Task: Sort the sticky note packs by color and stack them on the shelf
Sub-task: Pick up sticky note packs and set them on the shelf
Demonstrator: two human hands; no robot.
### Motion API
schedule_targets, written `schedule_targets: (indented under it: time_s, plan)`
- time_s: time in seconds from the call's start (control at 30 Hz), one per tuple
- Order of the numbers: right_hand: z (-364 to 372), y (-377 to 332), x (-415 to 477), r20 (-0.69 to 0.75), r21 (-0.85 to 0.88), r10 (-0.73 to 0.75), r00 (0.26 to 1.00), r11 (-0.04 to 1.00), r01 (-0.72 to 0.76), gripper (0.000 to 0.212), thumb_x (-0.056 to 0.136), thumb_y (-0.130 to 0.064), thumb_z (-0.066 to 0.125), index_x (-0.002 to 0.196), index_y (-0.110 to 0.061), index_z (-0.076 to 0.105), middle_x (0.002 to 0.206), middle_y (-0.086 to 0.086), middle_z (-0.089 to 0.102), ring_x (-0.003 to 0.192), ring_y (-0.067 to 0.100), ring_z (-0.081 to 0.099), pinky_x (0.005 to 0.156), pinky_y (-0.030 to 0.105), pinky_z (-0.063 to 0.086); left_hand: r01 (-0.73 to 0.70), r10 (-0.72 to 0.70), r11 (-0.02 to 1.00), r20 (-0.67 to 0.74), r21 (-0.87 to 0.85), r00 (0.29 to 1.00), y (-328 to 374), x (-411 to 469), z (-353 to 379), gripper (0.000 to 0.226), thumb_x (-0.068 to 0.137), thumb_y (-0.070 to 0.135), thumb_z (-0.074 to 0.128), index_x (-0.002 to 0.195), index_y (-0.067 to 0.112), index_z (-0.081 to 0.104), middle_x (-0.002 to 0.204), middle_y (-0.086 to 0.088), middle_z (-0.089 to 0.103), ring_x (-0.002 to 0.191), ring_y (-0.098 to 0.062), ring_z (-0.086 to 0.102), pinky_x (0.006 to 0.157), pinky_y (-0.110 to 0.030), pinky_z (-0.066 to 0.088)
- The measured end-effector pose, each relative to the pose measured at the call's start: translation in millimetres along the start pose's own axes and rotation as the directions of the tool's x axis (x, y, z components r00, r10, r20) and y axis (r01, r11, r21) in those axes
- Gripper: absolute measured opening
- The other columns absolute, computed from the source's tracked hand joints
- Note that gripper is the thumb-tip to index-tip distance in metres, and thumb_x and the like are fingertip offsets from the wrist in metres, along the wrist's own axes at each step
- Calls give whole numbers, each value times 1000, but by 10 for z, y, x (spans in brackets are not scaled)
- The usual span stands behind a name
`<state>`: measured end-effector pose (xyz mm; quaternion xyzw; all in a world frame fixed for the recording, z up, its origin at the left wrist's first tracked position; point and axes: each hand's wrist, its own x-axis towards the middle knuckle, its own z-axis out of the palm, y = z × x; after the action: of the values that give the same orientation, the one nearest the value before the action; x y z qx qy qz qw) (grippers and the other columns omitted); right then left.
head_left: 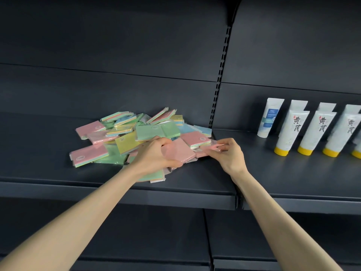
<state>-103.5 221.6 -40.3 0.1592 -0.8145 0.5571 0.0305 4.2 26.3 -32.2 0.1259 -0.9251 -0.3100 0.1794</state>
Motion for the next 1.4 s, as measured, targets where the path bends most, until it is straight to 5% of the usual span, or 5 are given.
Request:
schedule_targets:
  time_s: [0.4,0.7,0.9,1.13,1.4]
  plan:
    - [-212,-40,-65,83,83,114,990,989,-121,79,66,-11,83,133,-8,41,103,7,69,105,29,63,101,44,45,-19,31,989,81,-148,996,142,46,-42,105,58,21,90,146,13,33,144,2,43,129,-13,42,94,-20,32]
    - [-232,-105,-144,85,185,128,988,973,-142,67,71,-3,74,132,-5,43,101,9,69,98,25,64,97,42,49,-49,39,967,-45,-248,998,261,86,-46,52,67,16,83,107,16,51,98,6,60,86,-12,57,66,-17,44]
    - [-83,-207,-171,129,263,188,974,940,-216,69,80,-18,74,134,-13,31,102,3,57,83,15,65,58,27,56,-45,34,973,-49,-227,998,304,111,-35,39,79,18,75,107,12,49,99,0,63,88,-18,60,76,-31,48]
    - [101,-112,-116,118,101,180,977,976,-192,108,60,-22,88,144,-14,21,130,7,46,119,25,49,100,37,45,-11,-16,964,-99,-264,995,188,80,-45,36,78,23,76,102,11,51,98,-10,66,89,-29,63,80,-47,52]
    - [-156,-73,-194,-49,137,127,991,983,-120,83,75,-9,76,143,-9,28,123,10,58,105,23,59,82,26,44,-17,-40,920,-136,-392,990,236,73,-5,36,81,25,73,99,14,44,99,-14,66,90,-31,63,83,-49,51]
